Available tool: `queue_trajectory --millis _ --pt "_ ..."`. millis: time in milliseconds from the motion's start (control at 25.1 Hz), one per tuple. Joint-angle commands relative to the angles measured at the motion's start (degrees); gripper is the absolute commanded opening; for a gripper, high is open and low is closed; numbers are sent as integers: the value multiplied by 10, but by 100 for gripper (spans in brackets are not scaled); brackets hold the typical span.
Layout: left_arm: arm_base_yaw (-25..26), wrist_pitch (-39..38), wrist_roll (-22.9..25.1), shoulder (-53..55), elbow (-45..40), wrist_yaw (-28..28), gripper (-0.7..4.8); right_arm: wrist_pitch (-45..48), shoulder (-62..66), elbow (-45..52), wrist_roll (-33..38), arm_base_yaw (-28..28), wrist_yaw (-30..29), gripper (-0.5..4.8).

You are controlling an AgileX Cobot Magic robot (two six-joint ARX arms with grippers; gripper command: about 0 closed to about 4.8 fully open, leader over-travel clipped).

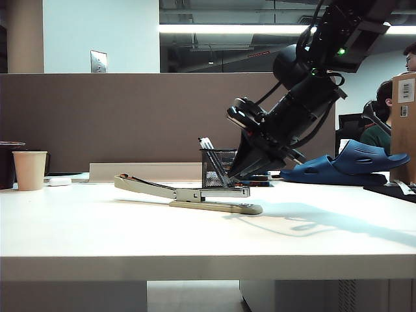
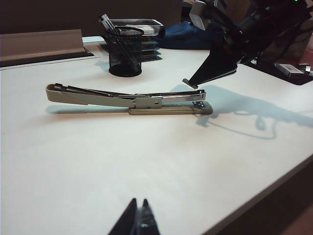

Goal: Pick up a set of staples and put them into the open stapler.

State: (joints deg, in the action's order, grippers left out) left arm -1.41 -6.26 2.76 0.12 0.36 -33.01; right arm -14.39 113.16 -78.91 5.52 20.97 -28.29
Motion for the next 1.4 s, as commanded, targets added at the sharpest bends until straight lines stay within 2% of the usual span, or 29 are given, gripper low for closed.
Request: queue_trajectory --millis 40,199,319,678,957,1396 --pt "1 7 -2 0 1 -2 -6 -4 -3 -2 -70 2 -1 -5" --pt "1 7 -2 0 1 -2 -6 -8 -3 -2 -152 2 -2 -5" --pt "1 7 -2 0 1 -3 -6 -8 -3 -2 -176 2 -3 -5" --pt "1 7 -2 0 1 -2 -6 -8 -3 -2 -306 2 0 -5" --pt "1 5 -2 0 1 -2 -6 -8 -3 -2 -356 2 18 -5" --pt "1 5 -2 0 1 -3 -6 -26 -3 -2 -358 2 9 -5"
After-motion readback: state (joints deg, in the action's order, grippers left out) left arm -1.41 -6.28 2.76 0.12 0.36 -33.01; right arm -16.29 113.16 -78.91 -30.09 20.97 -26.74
